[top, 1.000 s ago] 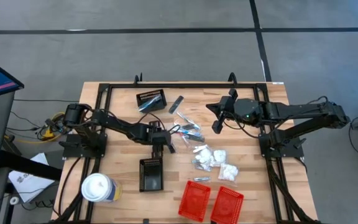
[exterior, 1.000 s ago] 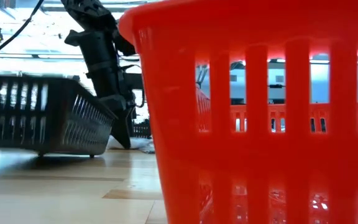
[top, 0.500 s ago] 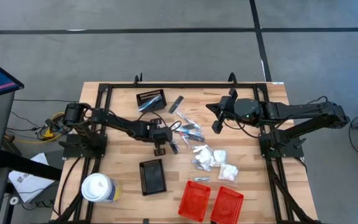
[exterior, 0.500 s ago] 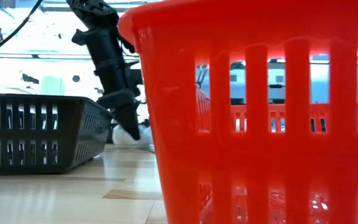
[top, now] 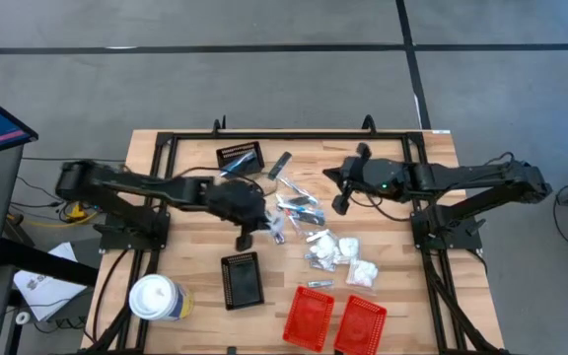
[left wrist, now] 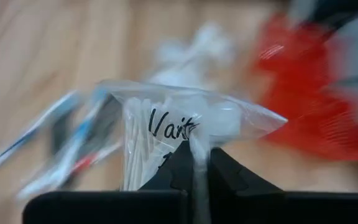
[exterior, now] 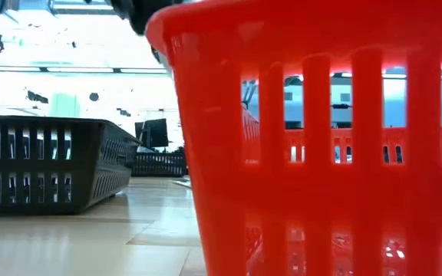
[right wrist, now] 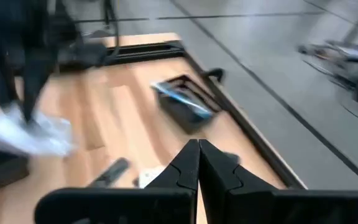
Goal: Pick & Place Travel size toiletries
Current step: Put the cotton pack into the bottom black bin
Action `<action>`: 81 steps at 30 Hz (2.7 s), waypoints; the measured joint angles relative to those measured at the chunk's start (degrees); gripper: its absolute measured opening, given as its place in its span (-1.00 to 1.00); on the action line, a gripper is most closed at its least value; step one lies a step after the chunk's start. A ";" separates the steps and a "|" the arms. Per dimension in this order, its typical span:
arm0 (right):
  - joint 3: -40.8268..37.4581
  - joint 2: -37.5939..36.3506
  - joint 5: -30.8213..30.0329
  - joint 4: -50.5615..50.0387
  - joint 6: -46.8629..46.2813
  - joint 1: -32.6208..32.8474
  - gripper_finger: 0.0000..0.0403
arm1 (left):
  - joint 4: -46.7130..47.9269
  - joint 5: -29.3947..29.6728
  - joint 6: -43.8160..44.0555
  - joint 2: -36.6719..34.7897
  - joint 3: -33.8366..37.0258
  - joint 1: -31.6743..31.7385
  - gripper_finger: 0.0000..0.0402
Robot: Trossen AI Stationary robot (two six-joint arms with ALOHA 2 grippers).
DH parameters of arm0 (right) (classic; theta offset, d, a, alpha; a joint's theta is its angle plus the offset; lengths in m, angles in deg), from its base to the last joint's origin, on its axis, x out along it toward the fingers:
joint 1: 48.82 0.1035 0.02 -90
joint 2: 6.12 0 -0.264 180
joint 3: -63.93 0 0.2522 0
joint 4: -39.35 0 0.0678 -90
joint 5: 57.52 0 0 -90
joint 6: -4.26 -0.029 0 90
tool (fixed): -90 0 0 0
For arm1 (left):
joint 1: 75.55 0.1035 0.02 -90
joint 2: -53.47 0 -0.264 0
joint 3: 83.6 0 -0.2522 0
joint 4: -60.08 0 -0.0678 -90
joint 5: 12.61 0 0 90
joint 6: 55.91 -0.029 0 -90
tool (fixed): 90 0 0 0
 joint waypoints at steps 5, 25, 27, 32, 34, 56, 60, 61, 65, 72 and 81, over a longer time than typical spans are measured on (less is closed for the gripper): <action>0.57 4.91 10.72 4.32 9.57 0.66 -1.00 | -2.05 -9.18 2.01 -5.18 0.39 -0.20 -0.95; 10.52 15.71 17.66 5.90 19.37 8.03 -0.63 | -14.57 -15.23 2.23 -5.03 6.93 -0.96 -0.95; 11.61 17.27 17.56 4.89 19.43 7.95 -0.46 | -14.98 -15.41 2.18 -5.03 6.93 -0.96 -0.95; 13.45 19.63 17.55 3.77 19.90 7.93 -0.02 | -15.25 -17.43 1.68 -5.03 6.91 -0.90 -0.95; 13.46 19.64 17.54 2.71 20.72 7.93 0.13 | -15.21 -17.63 1.65 -5.03 6.91 -0.90 -0.95; 13.48 19.63 26.59 3.58 18.99 5.80 0.29 | -16.12 -22.98 -4.68 -5.03 6.86 0.36 -0.95; 13.42 20.65 29.21 4.28 19.24 5.04 0.28 | -16.15 -22.65 -4.68 -5.03 6.86 1.12 -0.95; 13.43 20.60 30.16 4.66 19.28 5.00 0.28 | -16.15 -22.64 -4.66 -5.03 6.86 1.32 -0.95; 13.53 20.52 31.14 4.84 19.30 4.95 0.28 | -15.95 -22.49 -4.40 -5.03 6.86 1.96 -0.95; 13.50 19.84 31.12 4.62 19.25 4.93 0.22 | -15.65 -19.66 -4.49 -5.03 6.86 1.97 -0.95; 13.48 20.15 31.14 4.62 19.19 4.93 -0.09 | -15.82 -17.50 -4.74 -5.03 6.86 1.97 -0.94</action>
